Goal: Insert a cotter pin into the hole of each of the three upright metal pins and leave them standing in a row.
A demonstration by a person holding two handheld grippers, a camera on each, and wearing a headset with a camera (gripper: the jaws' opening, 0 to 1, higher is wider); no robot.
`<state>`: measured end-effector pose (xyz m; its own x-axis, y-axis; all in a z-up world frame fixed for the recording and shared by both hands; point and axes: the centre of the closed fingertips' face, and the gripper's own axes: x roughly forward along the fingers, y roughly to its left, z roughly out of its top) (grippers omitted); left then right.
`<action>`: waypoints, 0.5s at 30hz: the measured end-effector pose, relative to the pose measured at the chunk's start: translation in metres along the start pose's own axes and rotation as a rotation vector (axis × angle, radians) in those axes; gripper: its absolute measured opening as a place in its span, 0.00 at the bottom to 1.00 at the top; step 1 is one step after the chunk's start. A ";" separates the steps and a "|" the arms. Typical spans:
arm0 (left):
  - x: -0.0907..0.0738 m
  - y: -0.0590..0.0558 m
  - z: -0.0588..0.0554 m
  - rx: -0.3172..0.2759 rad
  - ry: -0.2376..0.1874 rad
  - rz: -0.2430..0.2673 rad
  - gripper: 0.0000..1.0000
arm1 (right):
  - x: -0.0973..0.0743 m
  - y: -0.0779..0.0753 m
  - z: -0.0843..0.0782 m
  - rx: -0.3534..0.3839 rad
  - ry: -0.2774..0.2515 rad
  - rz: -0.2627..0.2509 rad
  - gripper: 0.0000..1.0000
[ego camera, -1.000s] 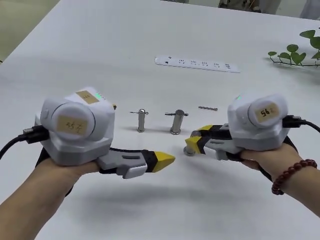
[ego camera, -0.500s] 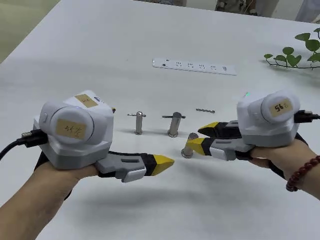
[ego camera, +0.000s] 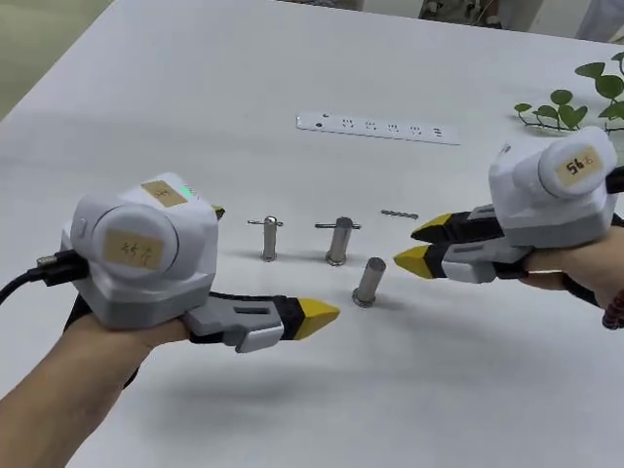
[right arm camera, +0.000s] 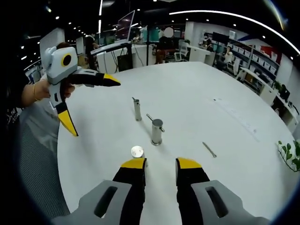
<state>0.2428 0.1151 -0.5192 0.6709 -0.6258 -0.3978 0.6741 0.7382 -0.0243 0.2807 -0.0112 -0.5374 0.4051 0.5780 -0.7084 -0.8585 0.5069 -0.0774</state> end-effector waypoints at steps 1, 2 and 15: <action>0.000 0.000 0.000 0.000 0.001 -0.001 0.98 | 0.000 -0.002 -0.001 -0.009 0.010 0.002 0.19; 0.000 0.000 0.000 -0.002 0.001 -0.003 0.98 | 0.000 -0.005 -0.001 -0.010 0.015 0.003 0.19; 0.000 0.003 -0.003 -0.013 0.010 0.000 0.98 | 0.011 -0.044 -0.013 -0.055 0.160 0.006 0.19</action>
<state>0.2439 0.1183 -0.5220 0.6675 -0.6236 -0.4068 0.6702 0.7412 -0.0364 0.3189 -0.0361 -0.5509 0.3485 0.4693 -0.8113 -0.8785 0.4653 -0.1082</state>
